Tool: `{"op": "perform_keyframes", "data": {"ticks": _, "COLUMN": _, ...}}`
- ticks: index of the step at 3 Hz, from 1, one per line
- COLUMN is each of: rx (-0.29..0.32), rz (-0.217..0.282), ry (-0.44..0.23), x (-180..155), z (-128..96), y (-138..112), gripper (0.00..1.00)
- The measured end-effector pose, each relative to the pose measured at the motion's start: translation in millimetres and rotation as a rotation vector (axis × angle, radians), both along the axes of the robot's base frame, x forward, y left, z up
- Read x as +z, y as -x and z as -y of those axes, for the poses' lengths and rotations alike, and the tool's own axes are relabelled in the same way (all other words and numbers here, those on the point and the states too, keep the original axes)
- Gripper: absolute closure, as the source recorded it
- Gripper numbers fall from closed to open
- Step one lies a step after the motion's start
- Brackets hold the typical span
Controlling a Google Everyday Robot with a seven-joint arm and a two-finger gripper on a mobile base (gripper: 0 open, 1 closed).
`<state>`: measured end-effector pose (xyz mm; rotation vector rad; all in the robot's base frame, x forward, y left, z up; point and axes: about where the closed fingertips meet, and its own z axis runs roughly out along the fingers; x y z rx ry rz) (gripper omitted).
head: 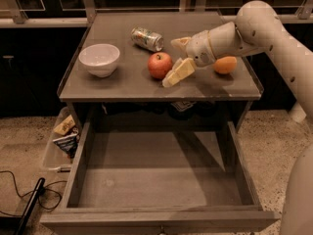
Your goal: Place apple into top drawer
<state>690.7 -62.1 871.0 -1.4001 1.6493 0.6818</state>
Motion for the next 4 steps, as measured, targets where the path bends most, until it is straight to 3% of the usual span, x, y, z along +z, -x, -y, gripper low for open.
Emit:
{"op": "perform_keyframes", "data": {"ticks": 1, "rx": 0.0, "rz": 0.0, "ry": 0.0, "x": -0.1, "z": -0.1, "y": 0.0, "gripper": 0.18}}
{"op": "perform_keyframes", "data": {"ticks": 4, "rx": 0.0, "rz": 0.0, "ry": 0.0, "x": -0.1, "z": -0.2, "y": 0.0, "gripper": 0.88}}
